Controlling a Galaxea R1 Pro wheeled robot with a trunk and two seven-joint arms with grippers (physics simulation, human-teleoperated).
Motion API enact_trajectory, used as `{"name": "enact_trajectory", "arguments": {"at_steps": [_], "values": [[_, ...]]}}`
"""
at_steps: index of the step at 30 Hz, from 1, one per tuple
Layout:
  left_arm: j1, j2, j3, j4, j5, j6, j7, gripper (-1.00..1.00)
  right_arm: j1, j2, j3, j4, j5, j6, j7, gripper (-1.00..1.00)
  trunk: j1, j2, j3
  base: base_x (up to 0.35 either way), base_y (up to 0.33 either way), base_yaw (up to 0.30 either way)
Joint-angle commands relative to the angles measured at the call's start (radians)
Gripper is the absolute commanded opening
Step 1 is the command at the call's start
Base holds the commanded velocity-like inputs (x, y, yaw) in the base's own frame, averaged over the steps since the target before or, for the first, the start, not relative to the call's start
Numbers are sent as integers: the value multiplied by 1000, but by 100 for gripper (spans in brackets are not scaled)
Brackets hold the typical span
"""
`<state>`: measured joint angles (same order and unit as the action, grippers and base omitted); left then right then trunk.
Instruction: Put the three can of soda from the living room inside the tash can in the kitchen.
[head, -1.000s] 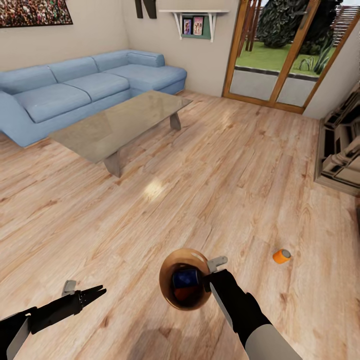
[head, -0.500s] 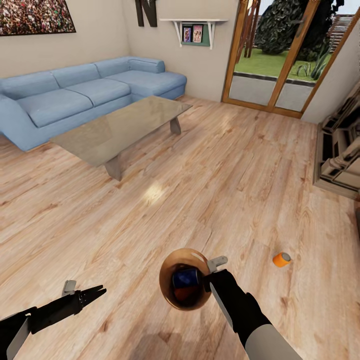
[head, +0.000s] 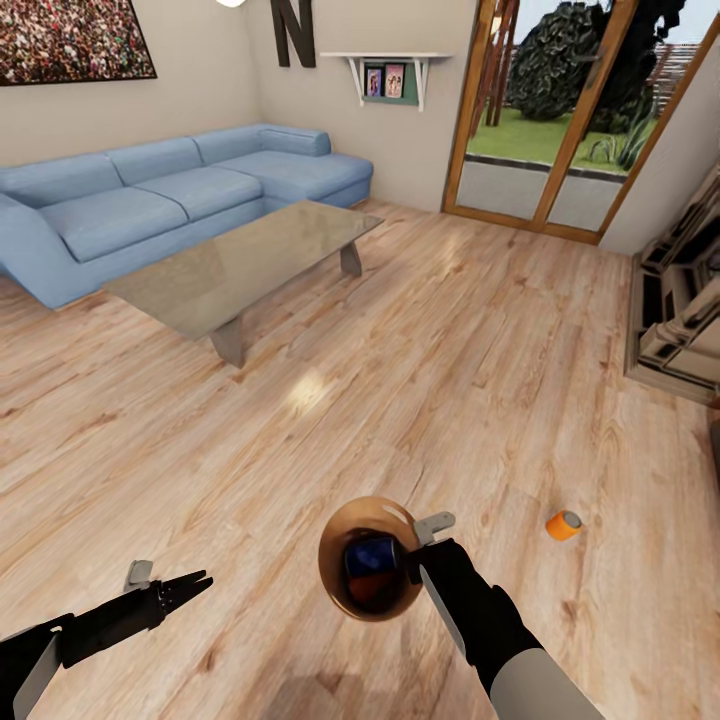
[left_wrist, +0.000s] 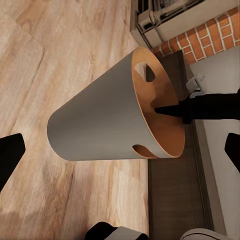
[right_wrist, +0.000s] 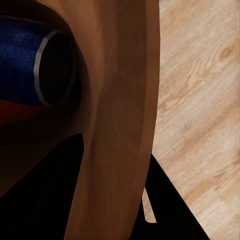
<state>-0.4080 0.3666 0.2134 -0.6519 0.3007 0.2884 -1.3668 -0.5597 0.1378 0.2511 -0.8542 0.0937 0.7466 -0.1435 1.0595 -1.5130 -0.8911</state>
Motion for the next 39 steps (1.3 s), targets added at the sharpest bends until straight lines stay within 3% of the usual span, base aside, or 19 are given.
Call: {"name": "enact_trajectory", "arguments": {"at_steps": [1, 16, 39], "values": [[0, 0, 0, 0, 0, 0, 0, 100, 0, 0, 0, 0, -8, -1, 1, -100, 0, 0, 0, 0, 0, 0], [0, 0, 0, 0, 0, 0, 0, 100, 0, 0, 0, 0, -8, -1, 1, -100, 0, 0, 3, 76, -100, -24], [0, 0, 0, 0, 0, 0, 0, 100, 0, 0, 0, 0, -8, -1, 1, -100, 0, 0, 25, 34, -42, -210]]}}
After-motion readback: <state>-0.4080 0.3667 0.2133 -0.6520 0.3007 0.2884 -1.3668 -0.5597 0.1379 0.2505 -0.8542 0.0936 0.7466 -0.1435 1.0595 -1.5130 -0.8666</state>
